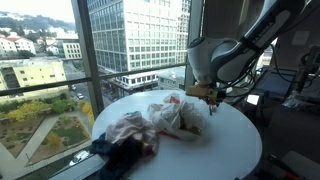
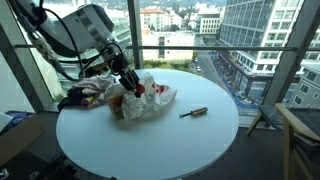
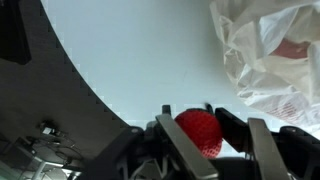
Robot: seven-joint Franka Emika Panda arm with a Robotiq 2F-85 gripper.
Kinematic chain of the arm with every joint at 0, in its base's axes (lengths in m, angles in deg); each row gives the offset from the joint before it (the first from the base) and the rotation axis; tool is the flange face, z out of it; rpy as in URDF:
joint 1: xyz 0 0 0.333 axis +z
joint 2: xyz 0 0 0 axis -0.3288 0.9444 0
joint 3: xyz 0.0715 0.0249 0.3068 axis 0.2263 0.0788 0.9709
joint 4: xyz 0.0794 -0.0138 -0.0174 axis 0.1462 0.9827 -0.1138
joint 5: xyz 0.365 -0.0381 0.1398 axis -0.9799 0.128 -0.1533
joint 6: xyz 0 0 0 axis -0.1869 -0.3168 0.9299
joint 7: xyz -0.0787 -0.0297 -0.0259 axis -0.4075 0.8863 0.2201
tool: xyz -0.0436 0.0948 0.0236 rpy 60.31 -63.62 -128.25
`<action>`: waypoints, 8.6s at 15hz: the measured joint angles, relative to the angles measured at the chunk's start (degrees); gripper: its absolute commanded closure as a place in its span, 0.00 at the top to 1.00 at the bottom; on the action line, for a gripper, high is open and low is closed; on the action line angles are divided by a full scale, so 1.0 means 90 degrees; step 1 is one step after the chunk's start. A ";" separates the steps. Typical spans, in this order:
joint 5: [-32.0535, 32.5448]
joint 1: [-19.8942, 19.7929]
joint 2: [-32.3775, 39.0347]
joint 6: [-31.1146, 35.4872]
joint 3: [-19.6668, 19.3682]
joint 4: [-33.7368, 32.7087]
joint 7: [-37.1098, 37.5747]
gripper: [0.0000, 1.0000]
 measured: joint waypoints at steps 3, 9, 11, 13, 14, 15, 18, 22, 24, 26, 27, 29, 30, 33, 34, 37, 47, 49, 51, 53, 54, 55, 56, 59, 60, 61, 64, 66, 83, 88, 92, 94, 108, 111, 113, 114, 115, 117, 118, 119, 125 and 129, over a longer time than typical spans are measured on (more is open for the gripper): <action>-0.0566 -0.0397 0.0003 0.0710 0.0301 0.0121 -0.1106 0.23; -0.2739 -0.0845 0.0649 0.1352 0.0634 0.0049 -0.4112 0.23; -0.3299 -0.0837 0.0806 0.1296 0.0810 -0.0055 -0.4846 0.23; -0.3628 -0.0788 0.0879 0.1154 0.0958 -0.0177 -0.5324 0.23; -0.3706 -0.0744 0.0886 0.1069 0.1006 -0.0228 -0.5461 0.23; -0.3743 -0.0695 0.0886 0.0982 0.1034 -0.0282 -0.5556 0.23; -0.3769 -0.0629 0.0938 0.0856 0.1030 -0.0451 -0.5724 0.23; -0.3912 -0.0720 0.1332 0.0881 0.0913 -0.0846 -0.6139 0.23; -0.4008 -0.0741 0.1595 0.1021 0.0853 -0.1072 -0.6336 0.23; -0.4219 -0.0743 0.1825 0.1210 0.0835 -0.1262 -0.6486 0.23; -0.4391 -0.0743 0.1917 0.1268 0.0841 -0.1343 -0.6609 0.23; -0.4741 -0.0743 0.2031 0.1290 0.0867 -0.1477 -0.6847 0.23; -0.4877 -0.0742 0.2056 0.1291 0.0881 -0.1522 -0.6953 0.23; -0.5092 -0.0710 0.2056 0.1302 0.0896 -0.1608 -0.7150 0.23; -0.5094 -0.0690 0.2055 0.1314 0.0896 -0.1645 -0.7154 0.23; -0.5093 -0.0604 0.2058 0.1361 0.0846 -0.1798 -0.7150 0.23; -0.5128 -0.0559 0.2576 0.1344 0.0580 -0.2557 -0.7135 1.00; -0.5186 -0.0547 0.2566 0.1227 0.0587 -0.2552 -0.7133 1.00; -0.5208 -0.0523 0.2522 0.1089 0.0603 -0.2511 -0.7131 1.00; -0.5216 -0.0495 0.2399 0.1016 0.0619 -0.2395 -0.7131 1.00; -0.5220 -0.0489 0.2292 0.1013 0.0626 -0.2290 -0.7131 1.00; -0.5236 -0.0488 0.2153 0.1013 0.0632 -0.2158 -0.7135 1.00; -0.5267 -0.0489 0.1992 0.1013 0.0634 -0.2009 -0.7138 1.00; -0.5267 -0.0490 0.1449 0.0882 0.0621 -0.1518 -0.7061 1.00; -0.5174 -0.0482 0.1285 0.0766 0.0603 -0.1377 -0.6946 1.00; -0.5033 -0.0476 0.1138 0.0663 0.0588 -0.1252 -0.6797 1.00; -0.4665 -0.0471 0.0775 0.0508 0.0598 -0.0932 -0.6423 1.00; -0.4486 -0.0475 0.0607 0.0486 0.0601 -0.0777 -0.6264 1.00; -0.1595 -0.0140 0.1526 0.1248 0.0342 -0.0635 -0.5921 1.00; -0.0802 0.0129 0.1539 0.1269 0.0334 -0.0633 -0.5611 1.00; 0.0848 0.0298 0.1693 0.1161 0.0219 -0.0663 -0.4625 1.00; 0.1455 0.0361 0.1812 0.1026 0.0282 -0.0680 -0.4139 1.00; 0.3325 0.0402 0.2429 0.0006 0.0809 -0.0920 -0.2487 0.65; 0.3360 0.0375 0.2511 -0.0298 0.0957 -0.0955 -0.2278 0.42; 0.3340 0.0331 0.2536 -0.0437 0.1048 -0.0977 -0.2096 0.26; 0.3292 0.0303 0.2536 -0.0517 0.1090 -0.0988 -0.2011 0.19; 0.3206 0.0273 0.2536 -0.0605 0.1129 -0.1006 -0.1927 0.12; 0.2907 0.0223 0.2536 -0.0827 0.1191 -0.1062 -0.1796 0.10; 0.2651 0.0198 0.2536 -0.0978 0.1217 -0.1110 -0.1764 0.05; 0.2396 0.0182 0.2537 -0.1140 0.1231 -0.1168 -0.1744 0.09; 0.0940 0.0179 0.2574 -0.2411 0.1238 -0.1685 -0.1607 0.12; -0.0580 0.0091 0.2601 -0.3195 0.1242 -0.2206 -0.2329 0.11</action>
